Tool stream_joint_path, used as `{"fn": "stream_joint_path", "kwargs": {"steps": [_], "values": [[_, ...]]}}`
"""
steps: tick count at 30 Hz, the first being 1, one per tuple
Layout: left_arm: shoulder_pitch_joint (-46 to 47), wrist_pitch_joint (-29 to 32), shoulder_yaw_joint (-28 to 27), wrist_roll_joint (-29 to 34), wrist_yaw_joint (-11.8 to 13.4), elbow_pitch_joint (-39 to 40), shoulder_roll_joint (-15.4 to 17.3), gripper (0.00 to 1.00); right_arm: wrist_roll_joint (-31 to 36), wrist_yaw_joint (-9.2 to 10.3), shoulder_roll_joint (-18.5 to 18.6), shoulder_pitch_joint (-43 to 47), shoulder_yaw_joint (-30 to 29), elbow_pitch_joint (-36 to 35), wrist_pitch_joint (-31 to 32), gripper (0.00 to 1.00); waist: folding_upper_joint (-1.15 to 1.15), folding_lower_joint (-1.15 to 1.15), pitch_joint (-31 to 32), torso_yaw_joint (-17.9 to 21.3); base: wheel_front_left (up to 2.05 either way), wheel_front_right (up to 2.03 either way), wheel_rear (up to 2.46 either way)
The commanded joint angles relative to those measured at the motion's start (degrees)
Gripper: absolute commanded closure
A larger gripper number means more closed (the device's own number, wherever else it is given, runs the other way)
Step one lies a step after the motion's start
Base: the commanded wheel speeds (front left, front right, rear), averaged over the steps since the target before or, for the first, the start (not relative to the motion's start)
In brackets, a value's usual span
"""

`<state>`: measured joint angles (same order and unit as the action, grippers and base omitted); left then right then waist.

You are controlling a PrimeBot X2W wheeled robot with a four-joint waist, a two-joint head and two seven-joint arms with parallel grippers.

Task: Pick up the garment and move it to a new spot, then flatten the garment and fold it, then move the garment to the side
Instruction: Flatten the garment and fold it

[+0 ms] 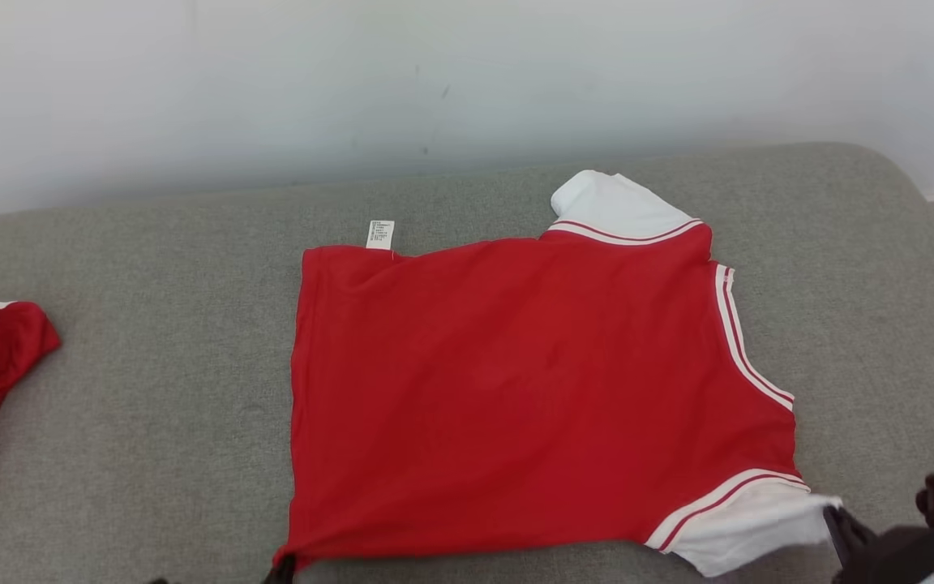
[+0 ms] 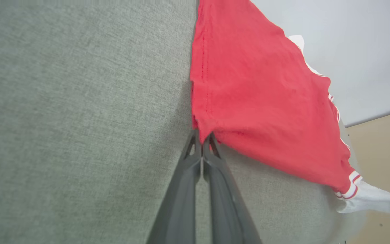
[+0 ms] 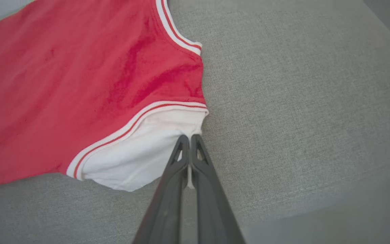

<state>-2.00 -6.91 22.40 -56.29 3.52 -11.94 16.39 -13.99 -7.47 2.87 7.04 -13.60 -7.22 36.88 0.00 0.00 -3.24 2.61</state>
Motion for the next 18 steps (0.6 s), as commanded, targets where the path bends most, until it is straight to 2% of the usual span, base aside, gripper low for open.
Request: {"fn": "stream_joint_path", "kwargs": {"steps": [1,8,14,18], "values": [[1.54,-0.07,-0.31,-0.05,-0.19,0.44,-0.09,1.00,0.19,-0.03,0.05,-1.80,0.36,-0.35,0.00,1.00,0.00,0.00,-0.40,0.04,0.00,0.00,0.00],[6.96,1.70,0.14,0.81,0.06,0.86,-0.21,1.00,0.13,-0.03,1.20,-10.08,2.58,2.14,0.24,1.00,0.00,0.00,-1.95,-0.04,0.00,0.00,0.00],[14.99,3.75,0.88,1.92,0.45,-2.55,-1.05,1.00,-0.67,-0.03,4.06,-20.33,4.17,9.87,-2.65,1.00,0.00,0.00,-4.22,-1.04,0.00,0.00,0.00],[18.62,3.40,0.78,2.19,0.38,-5.72,-2.00,1.00,-0.47,-0.03,4.55,-25.77,4.93,14.68,-4.99,1.00,0.00,0.00,-5.42,-1.01,0.00,0.00,0.00]]}}
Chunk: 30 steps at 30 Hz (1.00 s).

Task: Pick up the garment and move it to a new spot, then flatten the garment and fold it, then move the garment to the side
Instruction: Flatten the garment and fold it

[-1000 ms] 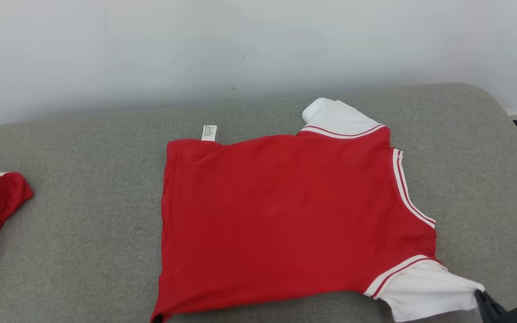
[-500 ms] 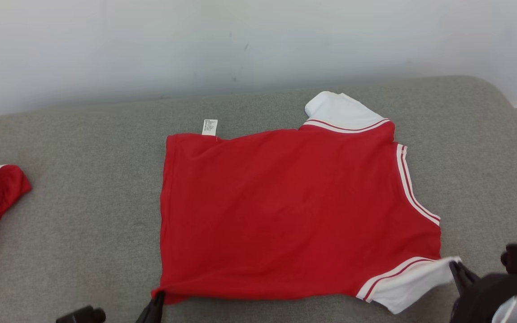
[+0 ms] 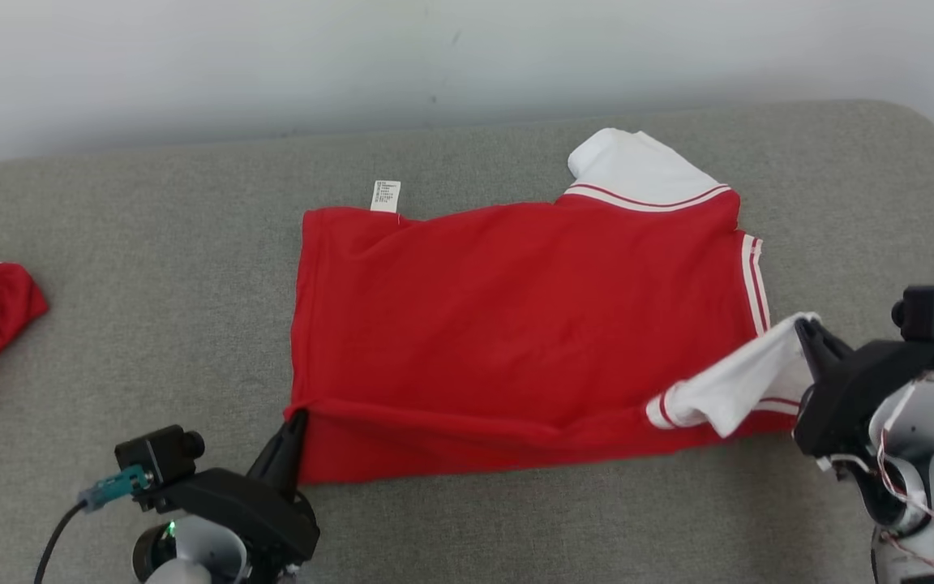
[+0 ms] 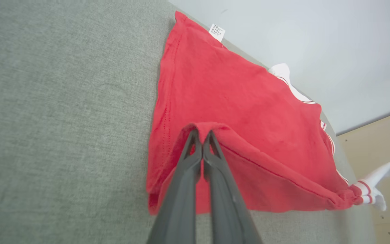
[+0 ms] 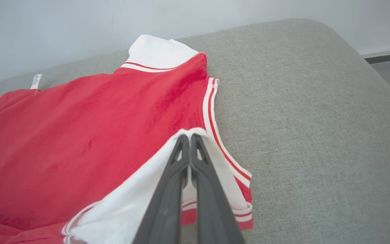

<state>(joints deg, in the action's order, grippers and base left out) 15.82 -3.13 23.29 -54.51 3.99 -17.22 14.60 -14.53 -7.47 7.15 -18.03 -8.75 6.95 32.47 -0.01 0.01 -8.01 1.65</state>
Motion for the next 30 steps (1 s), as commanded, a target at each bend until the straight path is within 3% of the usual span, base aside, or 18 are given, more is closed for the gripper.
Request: {"fn": "stream_joint_path", "kwargs": {"steps": [1,13,22,23,24,25,30], "values": [[1.57,-0.46,-0.05,0.71,0.05,-1.23,-0.35,1.00,-0.06,-0.03,0.36,-2.00,0.25,1.52,-1.22,1.00,0.01,-0.01,-1.00,-0.03,0.00,0.00,0.00],[7.22,-2.75,-0.10,0.97,-1.47,-7.66,-2.09,1.00,-1.04,-0.03,1.66,-13.09,2.47,12.27,-8.71,1.00,0.01,-0.01,-4.48,-0.36,0.00,0.00,0.00],[10.36,-3.26,-0.48,0.87,-1.96,-10.07,-2.42,1.00,-1.54,-0.03,1.83,-16.47,3.13,17.33,-12.85,1.00,0.01,-0.01,-5.40,-0.41,0.00,0.00,0.00],[10.71,-3.37,-0.43,1.03,-1.88,-10.39,-2.45,0.95,-1.50,-0.03,1.88,-16.67,3.37,17.95,-13.03,0.83,0.01,-0.01,-5.45,-0.37,0.00,0.00,0.00],[10.97,-3.51,-0.36,1.25,-1.75,-10.73,-2.47,0.62,-1.57,-0.03,1.83,-16.96,3.58,18.39,-13.47,0.51,0.01,-0.01,-5.48,-0.33,0.00,0.00,0.00],[11.13,-3.80,-0.33,1.41,-1.64,-10.98,-2.55,0.00,-1.85,-0.03,1.63,-17.34,3.51,18.65,-14.25,0.00,0.01,-0.01,-5.50,-0.27,0.00,0.00,0.00],[11.02,-5.90,0.41,2.96,-1.94,-11.62,-2.50,0.00,-2.72,-0.03,1.87,-17.22,4.35,19.48,-16.68,0.00,0.01,-0.01,-4.82,-0.04,0.00,0.00,0.00]]}}
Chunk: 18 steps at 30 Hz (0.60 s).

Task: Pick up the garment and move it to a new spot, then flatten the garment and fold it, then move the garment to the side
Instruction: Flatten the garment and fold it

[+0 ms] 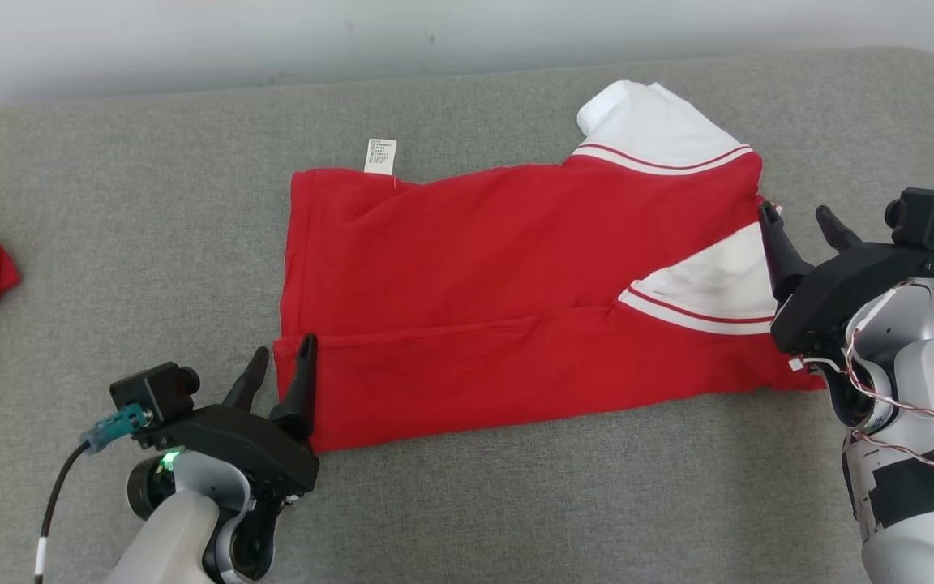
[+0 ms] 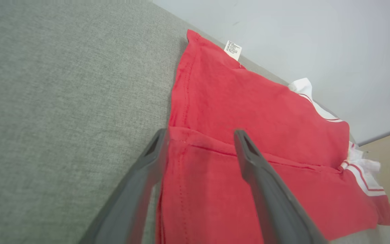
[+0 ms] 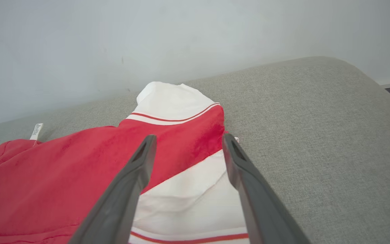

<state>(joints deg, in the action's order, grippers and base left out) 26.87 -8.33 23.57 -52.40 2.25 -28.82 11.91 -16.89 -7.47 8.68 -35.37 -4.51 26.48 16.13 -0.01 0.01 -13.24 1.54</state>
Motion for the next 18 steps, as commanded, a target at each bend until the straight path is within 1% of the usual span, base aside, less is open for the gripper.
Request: {"fn": "stream_joint_path", "kwargs": {"steps": [1,5,10,15,18], "values": [[-0.52,-1.37,0.23,1.25,-0.19,-0.05,0.44,0.00,-0.84,-0.03,0.32,0.61,0.11,-0.30,-0.72,0.00,0.01,-0.01,0.78,0.12,0.00,0.00,0.00],[-2.49,-3.29,0.52,2.69,0.54,0.29,1.33,0.00,-1.83,-0.03,0.82,2.99,-0.21,-1.33,-0.73,0.00,0.01,-0.01,1.92,0.32,0.00,0.00,0.00],[-6.88,-3.88,2.43,5.73,2.69,1.21,2.80,0.00,-0.30,-0.03,2.08,8.78,-1.65,-3.69,3.50,0.00,0.01,-0.01,3.92,0.63,0.00,0.00,0.00],[-8.60,-3.01,5.19,9.03,5.62,0.84,3.64,0.00,2.91,-0.03,2.20,13.26,-4.28,-5.01,7.38,0.00,0.01,-0.01,4.89,0.81,0.00,0.00,0.00],[-7.50,-2.03,6.80,10.85,7.48,0.19,3.40,0.00,4.53,-0.03,0.62,13.62,-5.03,-4.79,8.97,0.00,0.01,-0.01,4.76,0.98,0.00,0.00,0.00]]}}
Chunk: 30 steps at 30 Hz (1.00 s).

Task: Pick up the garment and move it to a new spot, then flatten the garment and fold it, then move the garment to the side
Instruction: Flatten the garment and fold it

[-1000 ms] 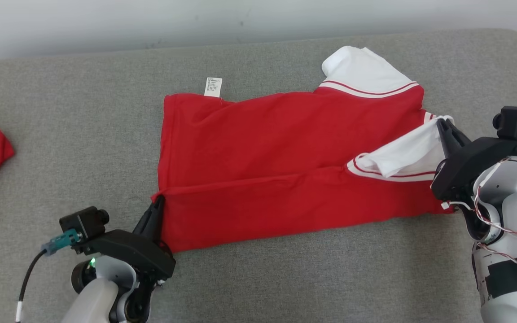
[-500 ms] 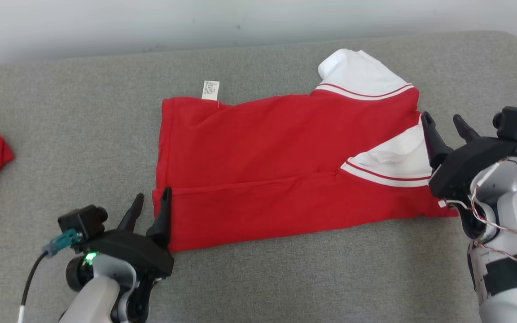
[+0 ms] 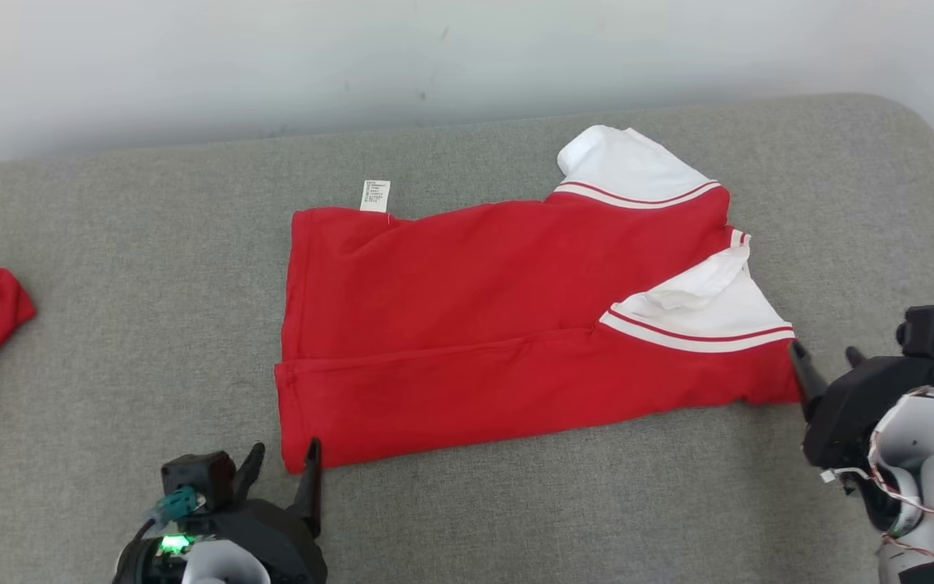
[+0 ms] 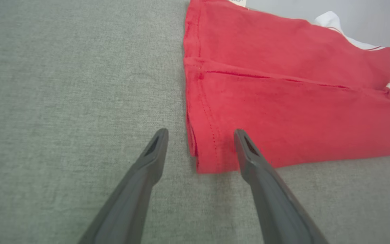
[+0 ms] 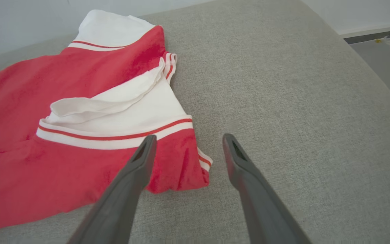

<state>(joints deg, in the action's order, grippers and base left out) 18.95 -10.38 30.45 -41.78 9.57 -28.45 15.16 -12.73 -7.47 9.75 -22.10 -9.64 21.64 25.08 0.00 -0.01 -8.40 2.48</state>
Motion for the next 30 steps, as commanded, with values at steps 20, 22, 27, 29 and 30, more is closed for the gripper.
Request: {"fn": "stream_joint_path", "kwargs": {"steps": [20,22,27,29,30], "values": [[3.98,6.86,4.61,1.92,1.84,-2.76,-1.51,0.00,8.84,-0.03,-2.27,-6.27,-5.01,12.86,5.33,0.25,0.00,0.01,-5.39,-2.76,0.00,0.00,0.00],[3.45,8.17,5.34,1.24,0.85,-3.04,-1.76,0.40,8.51,-0.03,-2.31,-5.84,-5.35,13.60,5.75,0.72,0.00,0.01,-5.47,-2.85,0.00,0.00,0.00],[2.75,9.86,5.80,0.22,-0.49,-3.79,-2.13,1.00,6.65,-0.01,-2.26,-4.62,-6.08,13.24,5.56,1.00,0.00,0.01,-4.99,-2.41,0.00,0.00,0.00],[2.65,9.82,5.67,0.01,-0.46,-3.93,-2.00,1.00,6.16,0.06,-2.46,-4.44,-6.22,12.87,5.26,1.00,0.00,0.01,-4.71,-2.25,0.00,0.00,0.00],[2.45,9.52,5.37,-0.41,-0.55,-3.89,-2.01,1.00,5.73,0.06,-2.57,-4.16,-6.30,12.33,4.91,1.00,0.00,0.01,-4.38,-2.12,0.00,0.00,0.00]]}}
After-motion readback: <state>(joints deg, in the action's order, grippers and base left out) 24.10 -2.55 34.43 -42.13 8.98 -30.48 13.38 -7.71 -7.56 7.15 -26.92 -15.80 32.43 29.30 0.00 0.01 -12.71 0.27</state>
